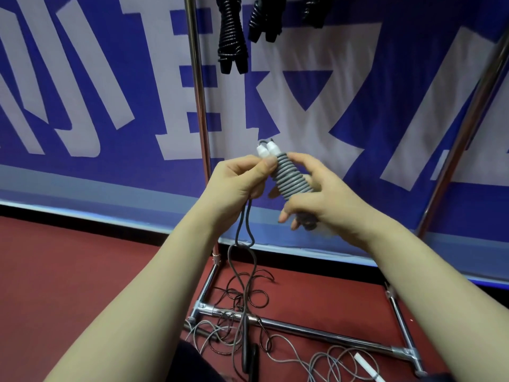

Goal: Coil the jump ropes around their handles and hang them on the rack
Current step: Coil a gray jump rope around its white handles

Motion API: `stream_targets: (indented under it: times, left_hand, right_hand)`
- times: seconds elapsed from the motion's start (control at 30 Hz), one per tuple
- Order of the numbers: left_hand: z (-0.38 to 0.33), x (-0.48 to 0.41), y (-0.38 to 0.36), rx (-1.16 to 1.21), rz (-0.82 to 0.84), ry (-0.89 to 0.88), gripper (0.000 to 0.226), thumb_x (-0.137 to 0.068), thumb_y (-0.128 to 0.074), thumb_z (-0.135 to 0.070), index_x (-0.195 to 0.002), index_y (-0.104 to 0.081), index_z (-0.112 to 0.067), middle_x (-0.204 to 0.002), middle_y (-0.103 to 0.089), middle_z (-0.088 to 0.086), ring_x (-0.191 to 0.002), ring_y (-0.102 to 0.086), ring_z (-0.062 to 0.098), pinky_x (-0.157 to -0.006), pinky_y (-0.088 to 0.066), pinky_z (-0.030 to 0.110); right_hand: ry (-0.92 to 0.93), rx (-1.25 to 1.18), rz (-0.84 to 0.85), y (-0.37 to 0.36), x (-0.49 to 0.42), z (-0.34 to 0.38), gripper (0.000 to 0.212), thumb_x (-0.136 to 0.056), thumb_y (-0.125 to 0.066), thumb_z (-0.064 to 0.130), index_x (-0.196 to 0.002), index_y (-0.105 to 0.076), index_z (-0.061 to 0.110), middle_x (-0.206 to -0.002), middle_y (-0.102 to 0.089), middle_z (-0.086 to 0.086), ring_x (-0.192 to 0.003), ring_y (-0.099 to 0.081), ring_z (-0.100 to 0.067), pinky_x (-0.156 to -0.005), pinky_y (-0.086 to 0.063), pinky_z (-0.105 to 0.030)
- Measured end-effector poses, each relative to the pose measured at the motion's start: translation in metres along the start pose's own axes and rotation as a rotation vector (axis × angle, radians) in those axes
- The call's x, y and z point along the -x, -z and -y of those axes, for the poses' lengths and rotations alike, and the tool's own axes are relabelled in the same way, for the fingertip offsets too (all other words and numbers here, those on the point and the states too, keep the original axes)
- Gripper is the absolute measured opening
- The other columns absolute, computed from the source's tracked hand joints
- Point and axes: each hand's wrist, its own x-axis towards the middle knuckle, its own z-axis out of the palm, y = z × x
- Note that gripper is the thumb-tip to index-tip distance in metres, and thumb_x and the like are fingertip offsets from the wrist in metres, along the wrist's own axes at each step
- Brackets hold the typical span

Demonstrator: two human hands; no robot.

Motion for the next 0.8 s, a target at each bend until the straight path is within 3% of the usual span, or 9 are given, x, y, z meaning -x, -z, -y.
stream_targets:
  times: [0.07, 0.13, 0.23, 0.37, 0.43, 0.53, 0.6, 0.7, 0.8]
  left_hand:
    - [-0.001, 0.000, -0.003, -0.016, -0.085, -0.002, 0.024, -0.080, -0.072, -0.032, -0.075, -0.072, -0.008, -0.069, -0.047, 0.011, -0.048, -0.036, 0.010, -0.051, -0.032, 0.019]
    - [-0.002, 0.002, -0.011, -0.042, -0.171, -0.007, 0.021, -0.085, -0.071, -0.024, -0.069, -0.069, -0.012, -0.058, -0.047, 0.002, -0.045, -0.038, 0.008, -0.049, -0.034, 0.017]
    - [-0.002, 0.004, -0.024, -0.062, -0.273, -0.014, 0.034, -0.089, -0.071, -0.022, -0.056, -0.065, -0.017, -0.055, -0.047, 0.000, -0.043, -0.042, 0.007, -0.047, -0.036, 0.014]
    - [-0.002, 0.005, -0.033, -0.054, -0.340, 0.002, 0.042, -0.084, -0.076, -0.026, -0.048, -0.059, -0.013, -0.061, -0.049, 0.002, -0.046, -0.045, 0.008, -0.050, -0.039, 0.017]
    - [-0.002, 0.006, -0.034, -0.089, -0.350, 0.008, 0.048, -0.083, -0.077, -0.031, -0.043, -0.055, -0.015, -0.058, -0.047, 0.000, -0.048, -0.044, 0.010, -0.053, -0.039, 0.021]
    - [-0.003, 0.007, -0.035, -0.135, -0.363, 0.006, 0.056, -0.080, -0.078, -0.038, -0.035, -0.050, -0.021, -0.054, -0.044, -0.004, -0.051, -0.044, 0.013, -0.056, -0.038, 0.027]
    - [-0.005, 0.006, -0.034, -0.158, -0.357, -0.019, 0.056, -0.081, -0.077, -0.039, -0.035, -0.050, -0.022, -0.055, -0.045, -0.003, -0.050, -0.044, 0.012, -0.055, -0.039, 0.026]
    - [-0.011, 0.007, -0.030, -0.181, -0.270, -0.063, 0.050, -0.087, -0.072, -0.031, -0.042, -0.056, -0.019, -0.057, -0.047, -0.002, -0.048, -0.043, 0.007, -0.051, -0.037, 0.018]
    - [-0.014, 0.009, -0.023, -0.110, -0.083, -0.083, 0.040, -0.095, -0.061, -0.017, -0.056, -0.060, -0.008, -0.065, -0.046, -0.001, -0.050, -0.043, 0.003, -0.051, -0.037, 0.012]
  right_hand:
    - [0.120, 0.262, -0.160, -0.006, 0.000, -0.002, 0.078, -0.079, -0.067, 0.005, -0.139, -0.030, 0.038, -0.106, -0.063, -0.007, -0.063, -0.059, -0.015, -0.058, -0.050, -0.035]
    - [0.223, 0.615, -0.277, -0.010, 0.001, -0.004, 0.078, -0.082, -0.067, 0.020, -0.142, -0.021, 0.041, -0.114, -0.058, 0.007, -0.080, -0.059, -0.018, -0.067, -0.049, -0.037]
    - [0.228, 0.963, -0.416, -0.018, 0.002, -0.005, 0.076, -0.088, -0.064, 0.031, -0.146, -0.015, 0.037, -0.129, -0.047, 0.004, -0.102, -0.056, -0.026, -0.070, -0.038, -0.034]
    - [0.167, 1.124, -0.546, -0.022, 0.002, -0.009, 0.072, -0.091, -0.061, 0.027, -0.148, -0.019, 0.039, -0.103, -0.038, 0.003, -0.095, -0.056, -0.027, -0.064, -0.031, -0.032]
    - [0.223, 1.177, -0.644, -0.020, -0.002, -0.013, 0.075, -0.079, -0.068, 0.015, -0.145, -0.037, 0.034, -0.090, -0.040, 0.001, -0.081, -0.057, -0.030, -0.064, -0.029, -0.032]
    - [0.367, 1.225, -0.813, -0.021, -0.007, -0.019, 0.072, -0.054, -0.073, 0.002, -0.123, -0.062, 0.019, -0.073, -0.050, -0.007, -0.061, -0.053, -0.031, -0.060, -0.028, -0.032]
    - [0.357, 1.235, -0.790, -0.021, -0.007, -0.018, 0.070, -0.056, -0.072, 0.003, -0.123, -0.061, 0.019, -0.077, -0.052, -0.008, -0.061, -0.051, -0.031, -0.059, -0.028, -0.032]
    - [0.215, 0.989, -0.594, -0.017, -0.002, -0.007, 0.067, -0.077, -0.062, 0.016, -0.137, -0.042, 0.038, -0.091, -0.052, 0.003, -0.071, -0.043, -0.026, -0.064, -0.031, -0.031]
    - [0.205, 0.662, -0.512, -0.005, 0.000, 0.000, 0.061, -0.074, -0.063, 0.018, -0.120, -0.041, 0.053, -0.082, -0.058, 0.012, -0.070, -0.051, -0.021, -0.067, -0.036, -0.030]
